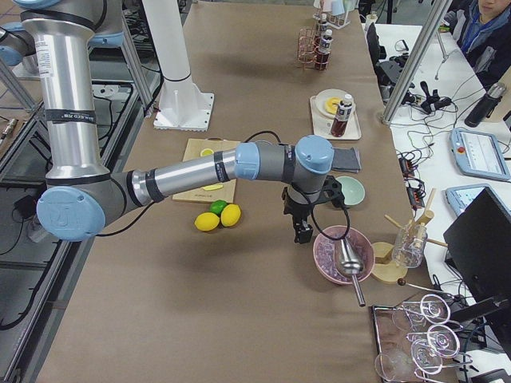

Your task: Place tea on tray

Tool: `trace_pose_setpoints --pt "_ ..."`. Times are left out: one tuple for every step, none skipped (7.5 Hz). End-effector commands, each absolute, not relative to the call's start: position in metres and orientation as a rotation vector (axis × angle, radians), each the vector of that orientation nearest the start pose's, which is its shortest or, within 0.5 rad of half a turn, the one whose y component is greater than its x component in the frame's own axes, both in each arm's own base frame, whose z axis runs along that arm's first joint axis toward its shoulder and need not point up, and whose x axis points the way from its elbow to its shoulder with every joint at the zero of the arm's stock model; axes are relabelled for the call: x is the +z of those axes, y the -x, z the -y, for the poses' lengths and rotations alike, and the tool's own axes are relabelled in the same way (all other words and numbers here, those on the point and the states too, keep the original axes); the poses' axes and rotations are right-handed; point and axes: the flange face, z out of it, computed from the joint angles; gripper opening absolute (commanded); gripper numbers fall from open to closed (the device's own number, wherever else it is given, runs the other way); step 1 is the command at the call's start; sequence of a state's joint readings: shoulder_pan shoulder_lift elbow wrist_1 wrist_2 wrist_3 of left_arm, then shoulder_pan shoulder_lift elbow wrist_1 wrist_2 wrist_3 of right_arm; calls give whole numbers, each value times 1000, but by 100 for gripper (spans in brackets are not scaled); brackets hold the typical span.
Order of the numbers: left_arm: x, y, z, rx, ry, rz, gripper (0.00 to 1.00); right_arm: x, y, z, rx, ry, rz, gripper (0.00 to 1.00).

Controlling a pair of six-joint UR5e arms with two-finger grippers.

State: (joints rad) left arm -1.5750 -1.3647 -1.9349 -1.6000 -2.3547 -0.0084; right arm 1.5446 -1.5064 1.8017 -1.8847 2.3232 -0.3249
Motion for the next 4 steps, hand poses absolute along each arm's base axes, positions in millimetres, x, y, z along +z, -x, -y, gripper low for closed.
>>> trace_pose_setpoints --pt "574 66 406 58 -170 -759 97 549 -47 502 -336 -86 748 100" --pt "578 66 405 56 -162 -756 97 556 -46 498 -333 -71 750 100" --pt "581 66 406 55 -159 -756 97 566 -46 491 -327 -52 752 100" --pt "584 66 406 55 -159 -756 97 577 -47 484 -321 -34 755 100"
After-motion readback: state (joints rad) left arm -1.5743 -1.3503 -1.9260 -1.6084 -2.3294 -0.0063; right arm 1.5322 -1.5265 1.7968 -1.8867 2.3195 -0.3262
